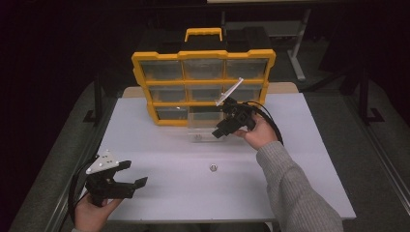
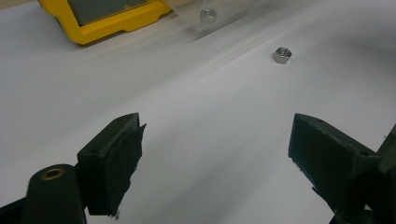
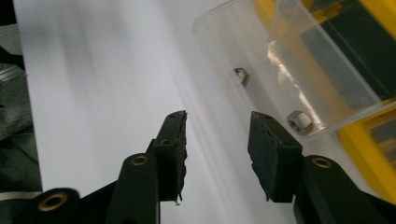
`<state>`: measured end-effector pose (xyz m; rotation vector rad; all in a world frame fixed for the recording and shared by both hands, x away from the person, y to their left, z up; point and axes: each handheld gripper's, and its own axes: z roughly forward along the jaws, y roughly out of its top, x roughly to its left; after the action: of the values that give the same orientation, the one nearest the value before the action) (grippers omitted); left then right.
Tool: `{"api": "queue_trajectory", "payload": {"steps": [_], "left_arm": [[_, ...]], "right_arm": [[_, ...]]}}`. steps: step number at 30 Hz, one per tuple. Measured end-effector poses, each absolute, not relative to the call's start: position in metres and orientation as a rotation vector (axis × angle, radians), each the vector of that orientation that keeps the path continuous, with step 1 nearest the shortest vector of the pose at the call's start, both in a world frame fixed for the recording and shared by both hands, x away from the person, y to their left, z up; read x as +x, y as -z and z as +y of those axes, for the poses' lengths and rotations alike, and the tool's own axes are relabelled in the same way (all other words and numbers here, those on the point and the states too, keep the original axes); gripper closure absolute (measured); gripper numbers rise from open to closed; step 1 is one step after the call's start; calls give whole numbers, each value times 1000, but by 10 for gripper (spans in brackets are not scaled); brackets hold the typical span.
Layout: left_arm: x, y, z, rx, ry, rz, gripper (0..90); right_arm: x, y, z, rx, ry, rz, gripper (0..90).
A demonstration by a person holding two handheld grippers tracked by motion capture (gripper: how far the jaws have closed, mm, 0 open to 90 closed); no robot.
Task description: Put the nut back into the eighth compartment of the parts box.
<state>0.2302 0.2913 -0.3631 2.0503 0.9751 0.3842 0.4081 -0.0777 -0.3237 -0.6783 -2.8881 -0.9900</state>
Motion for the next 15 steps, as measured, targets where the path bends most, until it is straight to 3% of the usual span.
{"api": "queue_trajectory", "payload": {"steps": [15], "left_arm": [[230,364,290,2047,-388,968,169]], "right_arm": [[382,353,-79,-669,958,-2877,490]]}}
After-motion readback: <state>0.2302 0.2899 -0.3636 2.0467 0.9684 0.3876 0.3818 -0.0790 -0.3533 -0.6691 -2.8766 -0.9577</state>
